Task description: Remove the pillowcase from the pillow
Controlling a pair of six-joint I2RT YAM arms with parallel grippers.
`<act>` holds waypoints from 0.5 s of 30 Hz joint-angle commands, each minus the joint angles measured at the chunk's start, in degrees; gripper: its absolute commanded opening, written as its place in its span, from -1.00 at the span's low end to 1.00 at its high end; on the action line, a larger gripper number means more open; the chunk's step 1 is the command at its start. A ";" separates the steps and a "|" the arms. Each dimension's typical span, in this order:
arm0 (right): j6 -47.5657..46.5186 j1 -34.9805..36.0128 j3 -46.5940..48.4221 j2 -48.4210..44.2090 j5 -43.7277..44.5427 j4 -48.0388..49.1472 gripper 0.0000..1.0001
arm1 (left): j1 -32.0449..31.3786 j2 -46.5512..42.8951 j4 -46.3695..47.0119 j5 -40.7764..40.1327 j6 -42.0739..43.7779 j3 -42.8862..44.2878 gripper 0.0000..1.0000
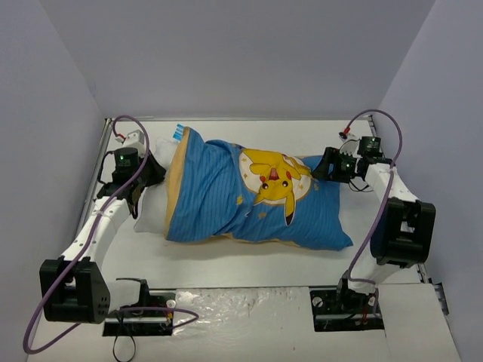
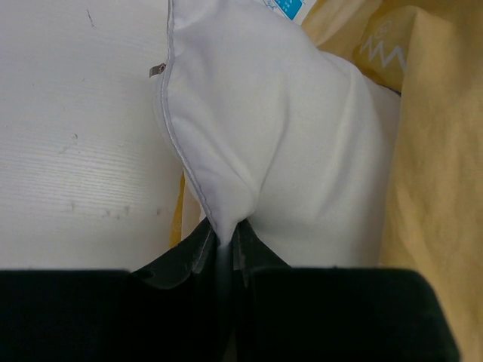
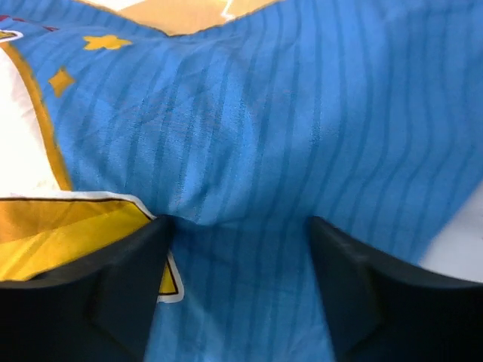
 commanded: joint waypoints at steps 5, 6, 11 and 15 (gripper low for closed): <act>2.45 -1.79 -0.95 3.09 -6.56 -0.03 -0.58 | -0.10 -3.68 4.08 1.28 -0.90 0.06 -0.95; 2.19 -2.32 -1.13 2.65 -7.01 0.06 -0.74 | -0.10 -3.68 4.17 1.37 -0.99 0.06 -0.95; -0.96 -6.18 -0.43 -3.40 -5.00 0.06 -1.00 | -0.10 -4.82 4.00 0.58 -0.90 -0.02 -0.95; -5.63 -9.00 0.45 -7.63 -2.18 -0.02 -1.00 | 0.17 -6.23 3.99 -1.00 -1.16 -0.20 -0.95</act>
